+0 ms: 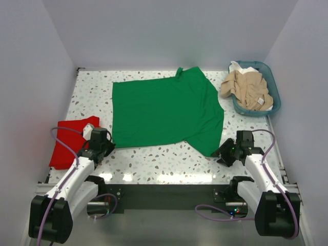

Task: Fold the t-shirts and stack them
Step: Fold the tshirt

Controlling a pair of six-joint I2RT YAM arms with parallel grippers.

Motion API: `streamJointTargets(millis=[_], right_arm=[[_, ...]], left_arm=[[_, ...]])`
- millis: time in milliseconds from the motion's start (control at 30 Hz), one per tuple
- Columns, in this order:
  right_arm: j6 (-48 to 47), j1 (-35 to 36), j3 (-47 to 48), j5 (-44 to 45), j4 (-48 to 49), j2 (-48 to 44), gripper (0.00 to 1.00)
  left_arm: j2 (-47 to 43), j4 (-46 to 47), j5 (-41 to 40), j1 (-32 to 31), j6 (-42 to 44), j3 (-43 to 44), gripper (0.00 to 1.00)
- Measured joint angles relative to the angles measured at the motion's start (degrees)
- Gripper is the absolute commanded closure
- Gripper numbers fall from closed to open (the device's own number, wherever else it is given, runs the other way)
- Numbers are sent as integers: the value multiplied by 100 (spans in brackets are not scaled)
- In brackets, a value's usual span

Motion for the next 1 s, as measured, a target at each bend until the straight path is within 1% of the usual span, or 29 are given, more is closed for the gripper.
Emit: streamJointTargets(millis=[100,133,167,233,267,333,367,467,500,767,933,1000], right_arm=[[118,0,-17,-59,297,125,54],[142,0,-26,-57,356,136,57],[175,0,-42,-57,415,136,65],[225,0,-57,-48,496,109,73],[247,0,-57,-24,505,74,79],[258,0,-57,57,505,-22,84],[260,0,-55,85,496,-90,89],[210,0,7,181,442,-227,98],[181,0,61,212,433,-245,100],[-216,0,857,258,428,-109,100],[-428,0,1473,262,564,310,100],[-511,0,1716,247,638,656,100]], left_arm=[[0,0,0,0,15,2,100],[0,-2,0,0,17,2,100],[0,-2,0,0,17,7,100],[0,0,0,0,20,13,100],[0,0,0,0,20,15,100],[0,-2,0,0,22,22,100],[0,-2,0,0,22,26,100],[9,-2,0,0,31,66,100],[20,0,0,0,42,85,100],[407,42,0,0,175,468,100],[892,114,-4,0,234,898,100],[1134,153,-9,0,273,1062,100]])
